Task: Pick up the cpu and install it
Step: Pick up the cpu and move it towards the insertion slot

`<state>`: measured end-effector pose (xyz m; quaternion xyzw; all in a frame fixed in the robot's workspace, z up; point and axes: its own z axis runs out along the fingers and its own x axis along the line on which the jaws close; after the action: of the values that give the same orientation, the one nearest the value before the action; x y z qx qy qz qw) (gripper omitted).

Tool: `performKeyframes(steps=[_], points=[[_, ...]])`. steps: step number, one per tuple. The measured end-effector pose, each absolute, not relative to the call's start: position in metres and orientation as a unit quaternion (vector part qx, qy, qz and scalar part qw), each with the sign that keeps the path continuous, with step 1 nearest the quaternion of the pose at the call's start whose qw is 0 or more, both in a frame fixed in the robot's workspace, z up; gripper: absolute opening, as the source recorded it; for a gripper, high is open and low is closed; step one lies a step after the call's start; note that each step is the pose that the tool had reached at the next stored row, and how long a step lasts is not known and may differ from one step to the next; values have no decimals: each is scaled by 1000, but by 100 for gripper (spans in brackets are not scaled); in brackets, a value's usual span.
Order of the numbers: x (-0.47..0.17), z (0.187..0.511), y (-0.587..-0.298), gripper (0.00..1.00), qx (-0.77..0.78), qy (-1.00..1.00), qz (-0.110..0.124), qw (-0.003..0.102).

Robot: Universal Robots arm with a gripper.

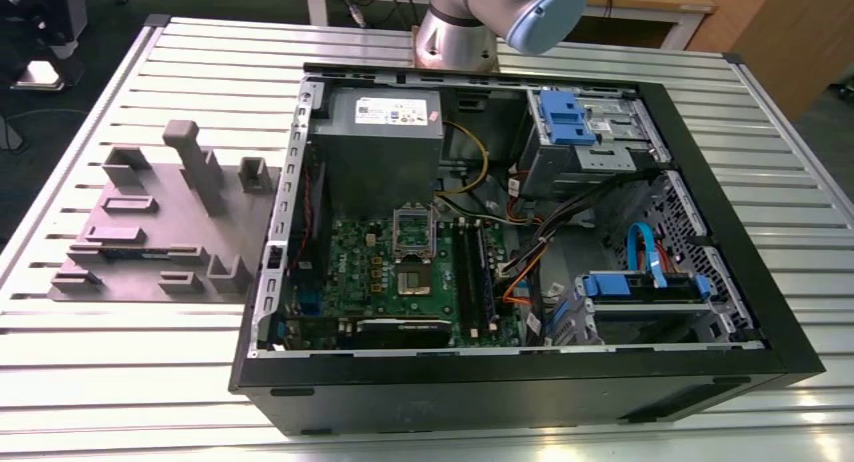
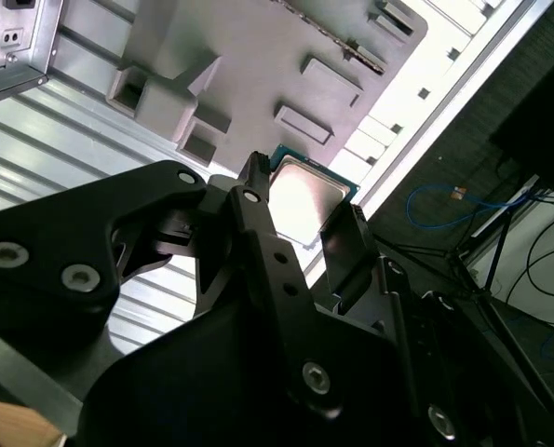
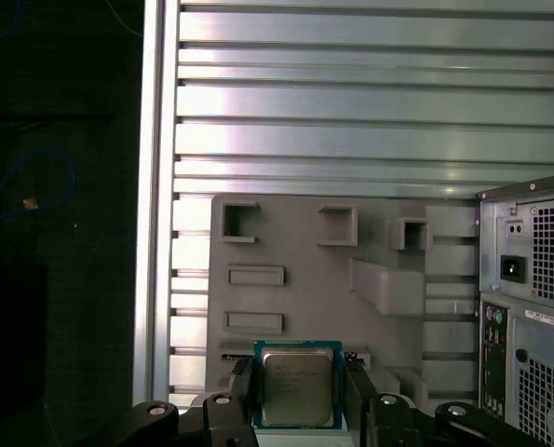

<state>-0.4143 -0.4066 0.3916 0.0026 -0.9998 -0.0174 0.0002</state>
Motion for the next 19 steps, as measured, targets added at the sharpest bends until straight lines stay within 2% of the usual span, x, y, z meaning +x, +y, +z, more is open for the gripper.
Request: performKeyframes(steps=[19], points=[[-409, 392, -407, 47, 3, -1000, -17, 0]])
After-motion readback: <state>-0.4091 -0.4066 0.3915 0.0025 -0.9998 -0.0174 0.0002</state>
